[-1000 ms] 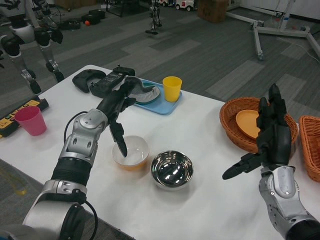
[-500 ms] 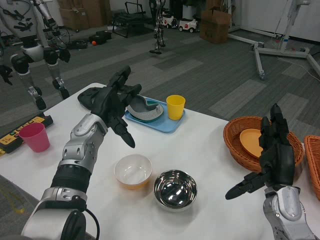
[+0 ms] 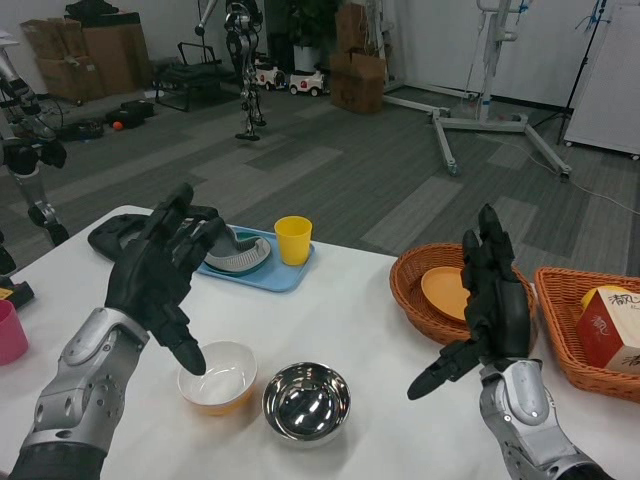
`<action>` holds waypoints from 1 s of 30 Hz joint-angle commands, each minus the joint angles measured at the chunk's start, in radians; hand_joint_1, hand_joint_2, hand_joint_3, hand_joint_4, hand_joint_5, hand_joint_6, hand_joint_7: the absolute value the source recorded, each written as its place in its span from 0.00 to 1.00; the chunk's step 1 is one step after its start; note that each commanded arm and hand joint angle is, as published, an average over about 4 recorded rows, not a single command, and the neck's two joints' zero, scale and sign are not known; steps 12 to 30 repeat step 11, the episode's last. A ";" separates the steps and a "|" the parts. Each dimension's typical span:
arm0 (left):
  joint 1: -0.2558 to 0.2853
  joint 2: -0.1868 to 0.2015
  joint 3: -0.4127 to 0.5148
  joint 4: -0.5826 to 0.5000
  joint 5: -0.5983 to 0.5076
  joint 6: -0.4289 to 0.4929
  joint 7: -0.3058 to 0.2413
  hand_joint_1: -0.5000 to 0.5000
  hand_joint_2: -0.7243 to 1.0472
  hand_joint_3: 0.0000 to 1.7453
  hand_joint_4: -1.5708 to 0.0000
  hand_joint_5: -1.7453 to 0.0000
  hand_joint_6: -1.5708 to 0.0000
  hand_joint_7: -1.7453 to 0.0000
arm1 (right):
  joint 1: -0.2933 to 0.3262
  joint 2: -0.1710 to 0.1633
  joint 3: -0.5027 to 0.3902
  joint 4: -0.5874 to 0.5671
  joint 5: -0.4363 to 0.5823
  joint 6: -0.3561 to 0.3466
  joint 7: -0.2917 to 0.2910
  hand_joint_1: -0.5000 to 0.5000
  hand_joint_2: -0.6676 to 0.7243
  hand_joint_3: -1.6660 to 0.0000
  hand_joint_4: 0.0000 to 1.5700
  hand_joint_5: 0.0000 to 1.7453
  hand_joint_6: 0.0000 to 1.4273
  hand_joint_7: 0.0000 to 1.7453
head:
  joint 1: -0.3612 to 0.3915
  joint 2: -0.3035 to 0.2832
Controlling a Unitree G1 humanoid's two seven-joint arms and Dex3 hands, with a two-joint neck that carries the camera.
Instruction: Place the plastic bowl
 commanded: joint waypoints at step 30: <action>0.019 0.010 0.014 -0.007 -0.054 -0.071 -0.003 0.00 0.10 0.00 1.00 0.71 1.00 1.00 | -0.017 -0.007 -0.015 -0.032 -0.008 0.002 -0.001 0.12 1.00 1.00 0.00 0.00 0.00 0.00 | 0.002 0.003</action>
